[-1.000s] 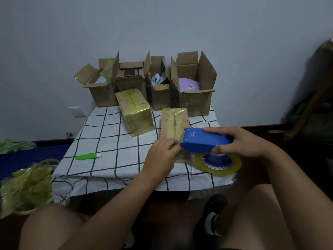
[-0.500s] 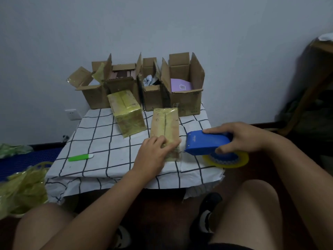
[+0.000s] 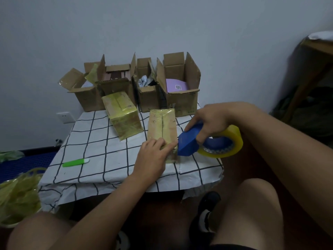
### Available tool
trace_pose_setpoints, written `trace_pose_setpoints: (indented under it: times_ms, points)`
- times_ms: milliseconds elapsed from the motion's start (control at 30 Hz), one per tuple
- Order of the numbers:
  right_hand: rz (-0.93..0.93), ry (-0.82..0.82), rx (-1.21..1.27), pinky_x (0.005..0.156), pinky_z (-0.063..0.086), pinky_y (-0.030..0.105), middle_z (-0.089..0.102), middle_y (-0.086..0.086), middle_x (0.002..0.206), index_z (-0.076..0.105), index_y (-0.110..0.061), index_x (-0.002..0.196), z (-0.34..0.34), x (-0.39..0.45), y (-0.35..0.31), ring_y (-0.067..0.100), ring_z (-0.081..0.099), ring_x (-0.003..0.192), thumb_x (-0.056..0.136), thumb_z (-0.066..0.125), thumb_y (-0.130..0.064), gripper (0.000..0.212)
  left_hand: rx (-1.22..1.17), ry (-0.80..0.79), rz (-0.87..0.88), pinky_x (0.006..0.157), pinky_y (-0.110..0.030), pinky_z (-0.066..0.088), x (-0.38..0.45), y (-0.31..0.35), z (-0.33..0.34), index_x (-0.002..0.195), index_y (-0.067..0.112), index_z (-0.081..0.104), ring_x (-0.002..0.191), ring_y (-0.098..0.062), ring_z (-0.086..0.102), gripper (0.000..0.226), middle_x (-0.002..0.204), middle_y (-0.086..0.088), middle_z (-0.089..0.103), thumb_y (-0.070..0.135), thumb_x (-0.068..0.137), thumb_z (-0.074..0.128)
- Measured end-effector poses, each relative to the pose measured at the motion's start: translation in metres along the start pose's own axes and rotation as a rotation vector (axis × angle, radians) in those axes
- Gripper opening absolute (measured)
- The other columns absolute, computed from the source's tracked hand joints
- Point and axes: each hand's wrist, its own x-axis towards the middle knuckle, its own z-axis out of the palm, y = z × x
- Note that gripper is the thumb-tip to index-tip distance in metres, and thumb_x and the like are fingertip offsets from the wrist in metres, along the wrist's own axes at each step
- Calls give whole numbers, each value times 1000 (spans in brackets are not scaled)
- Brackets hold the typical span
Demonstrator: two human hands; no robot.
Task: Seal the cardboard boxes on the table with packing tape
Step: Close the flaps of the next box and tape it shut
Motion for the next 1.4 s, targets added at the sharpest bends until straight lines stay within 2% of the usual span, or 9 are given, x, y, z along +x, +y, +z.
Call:
trace_pose_setpoints:
  times_ms: [233,433,533,633,800,933,1100,1233,1400]
  points:
    - [37,-79,-45,93,44,31,54,-6,118,59,-34,134,-18,5,-14,18,51,107,85,70,-42,51,-70,27,-49,69,-35,42,0,3,1,124,24,64,77,-24,53,61,87,0,54,4,69,80]
    - [102,-179,-140,99,47,37,56,-5,135,57,-33,137,13,12,-23,19,50,113,80,73,-47,61,-123,-15,-98,72,-36,42,3,4,-5,125,27,64,81,-24,53,51,89,0,52,11,78,75]
    - [185,-73,-167,98,50,41,58,-5,132,56,-38,137,12,1,-15,19,53,111,78,70,-52,63,-110,-51,-94,77,-37,43,3,3,-8,128,28,62,88,-26,53,51,100,-3,55,17,80,72]
    - [334,106,-93,94,49,38,58,-3,132,52,-41,139,6,-21,3,19,51,107,80,67,-56,62,-70,-55,-60,87,-41,44,3,4,-7,126,28,61,104,-24,54,49,122,1,61,22,78,72]
    - [414,626,511,87,43,32,58,0,137,46,-37,145,54,-8,10,20,55,111,82,70,-54,69,13,-71,-2,81,-38,44,4,6,-8,130,32,55,93,-20,60,57,119,9,64,24,77,74]
    - [428,818,865,86,41,29,55,1,141,41,-31,150,99,27,-10,19,54,116,87,69,-48,71,94,-97,91,77,-37,44,6,2,-9,129,37,51,90,-24,55,68,119,3,61,18,68,77]
    - [469,936,776,88,44,34,55,6,129,31,-34,153,125,42,-24,20,52,110,88,64,-51,75,173,-101,167,68,-38,41,15,5,-7,111,29,56,81,-26,49,52,103,-1,59,20,66,79]
    - [511,985,715,84,46,35,56,4,117,29,-36,154,136,38,-33,23,56,106,88,62,-55,76,171,-106,168,72,-41,44,10,5,-6,114,28,59,83,-29,53,43,113,-5,61,20,73,69]
    - [543,1066,675,78,48,37,56,4,108,29,-36,155,147,41,-37,24,57,96,86,61,-58,79,158,-95,133,73,-42,47,11,6,-5,124,24,55,82,-29,54,58,117,-3,62,12,68,67]
